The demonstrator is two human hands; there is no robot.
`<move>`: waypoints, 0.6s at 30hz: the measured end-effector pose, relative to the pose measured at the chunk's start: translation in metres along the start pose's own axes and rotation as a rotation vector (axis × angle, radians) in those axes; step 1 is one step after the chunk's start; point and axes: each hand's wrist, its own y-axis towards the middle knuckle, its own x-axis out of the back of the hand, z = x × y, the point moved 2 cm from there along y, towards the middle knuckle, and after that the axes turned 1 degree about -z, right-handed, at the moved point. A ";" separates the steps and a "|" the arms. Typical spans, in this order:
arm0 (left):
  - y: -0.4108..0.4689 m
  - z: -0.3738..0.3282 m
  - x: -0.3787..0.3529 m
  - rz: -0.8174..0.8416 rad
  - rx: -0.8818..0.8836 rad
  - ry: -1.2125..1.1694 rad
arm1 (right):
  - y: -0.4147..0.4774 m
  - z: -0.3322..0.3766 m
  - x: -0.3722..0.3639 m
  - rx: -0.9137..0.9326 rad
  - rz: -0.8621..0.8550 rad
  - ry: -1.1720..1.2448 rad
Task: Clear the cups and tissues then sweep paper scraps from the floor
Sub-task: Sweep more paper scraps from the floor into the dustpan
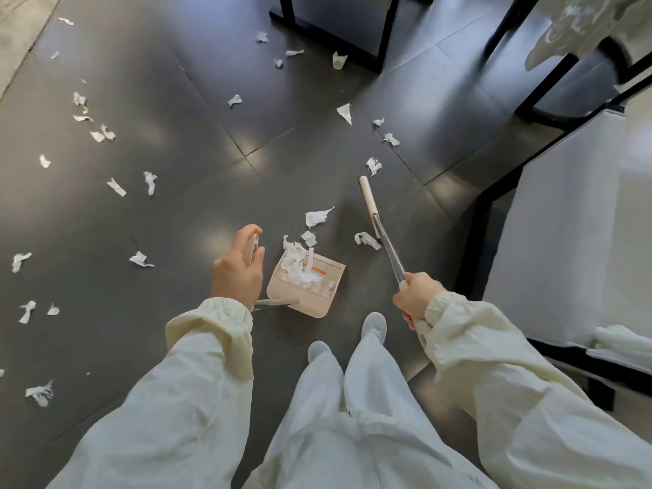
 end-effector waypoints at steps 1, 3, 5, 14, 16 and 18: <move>0.003 -0.003 -0.002 0.000 -0.010 -0.004 | 0.001 0.003 -0.008 -0.006 0.036 0.005; 0.011 -0.010 -0.007 -0.001 -0.029 -0.003 | 0.000 0.011 -0.020 0.010 0.121 0.030; 0.018 -0.015 -0.010 0.002 -0.039 0.004 | -0.007 0.019 -0.028 0.020 0.170 0.028; 0.026 -0.009 -0.001 0.006 -0.032 0.035 | -0.043 0.039 -0.017 -0.007 0.347 0.354; 0.025 -0.008 0.002 0.008 -0.040 0.049 | -0.048 0.042 -0.004 0.012 0.375 0.354; 0.024 -0.004 0.007 -0.004 -0.035 0.055 | -0.051 0.044 0.008 0.048 0.378 0.306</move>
